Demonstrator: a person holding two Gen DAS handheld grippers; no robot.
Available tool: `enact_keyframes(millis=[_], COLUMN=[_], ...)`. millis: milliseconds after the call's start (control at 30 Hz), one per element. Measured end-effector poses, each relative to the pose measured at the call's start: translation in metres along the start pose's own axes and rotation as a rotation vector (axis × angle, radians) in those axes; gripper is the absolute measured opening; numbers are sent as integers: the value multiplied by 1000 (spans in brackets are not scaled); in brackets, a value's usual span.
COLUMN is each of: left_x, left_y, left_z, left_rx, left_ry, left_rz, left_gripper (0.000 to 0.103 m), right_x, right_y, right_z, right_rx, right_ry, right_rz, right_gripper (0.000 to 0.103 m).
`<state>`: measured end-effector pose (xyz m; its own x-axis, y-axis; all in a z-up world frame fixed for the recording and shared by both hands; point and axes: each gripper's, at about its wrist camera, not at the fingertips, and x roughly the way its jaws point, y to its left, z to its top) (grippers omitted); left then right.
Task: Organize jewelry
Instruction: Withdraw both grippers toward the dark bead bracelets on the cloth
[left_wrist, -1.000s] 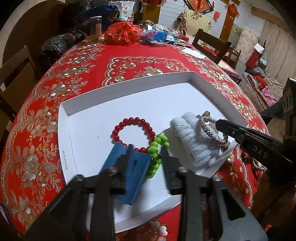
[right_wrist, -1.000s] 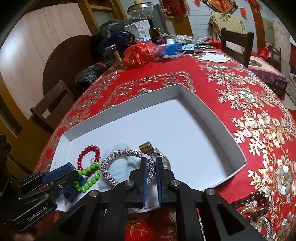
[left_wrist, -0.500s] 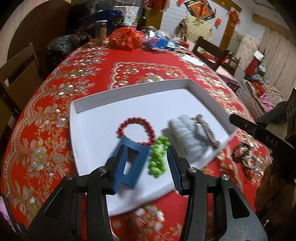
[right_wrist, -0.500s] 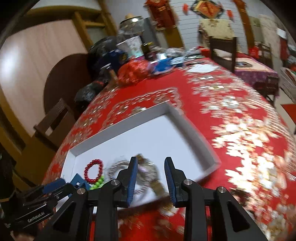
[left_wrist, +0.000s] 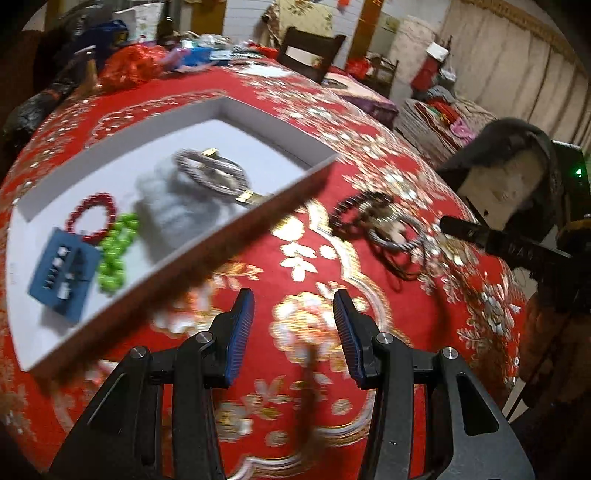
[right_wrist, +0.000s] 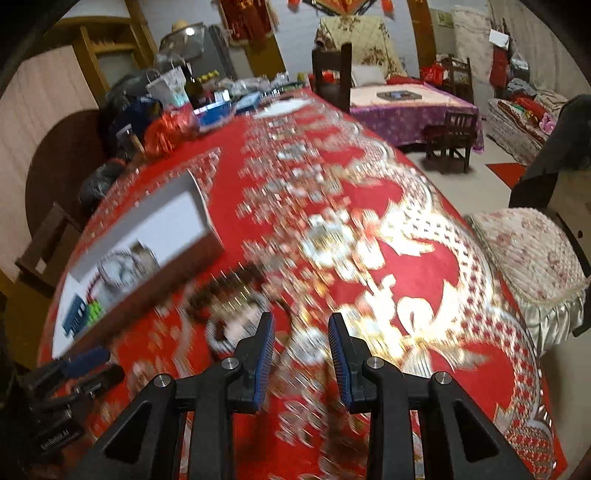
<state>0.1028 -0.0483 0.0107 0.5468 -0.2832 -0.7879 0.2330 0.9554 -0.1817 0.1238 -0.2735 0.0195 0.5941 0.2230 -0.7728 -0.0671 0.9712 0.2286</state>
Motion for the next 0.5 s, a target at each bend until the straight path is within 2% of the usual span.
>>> enact_keyframes(millis=[167, 333, 500], left_x=[19, 42, 57], left_y=[-14, -36, -56], left_z=[23, 50, 68], left_rx=[18, 103, 134], left_ry=[-6, -3, -10], left_rz=[0, -65, -73], left_gripper=[44, 44, 43], right_x=[1, 5, 9], right_y=[-13, -15, -21], right_z=[-8, -8, -12], right_rx=[27, 39, 42], right_ry=[17, 48, 75], right_rz=[37, 0, -8], right_gripper=[28, 28, 28])
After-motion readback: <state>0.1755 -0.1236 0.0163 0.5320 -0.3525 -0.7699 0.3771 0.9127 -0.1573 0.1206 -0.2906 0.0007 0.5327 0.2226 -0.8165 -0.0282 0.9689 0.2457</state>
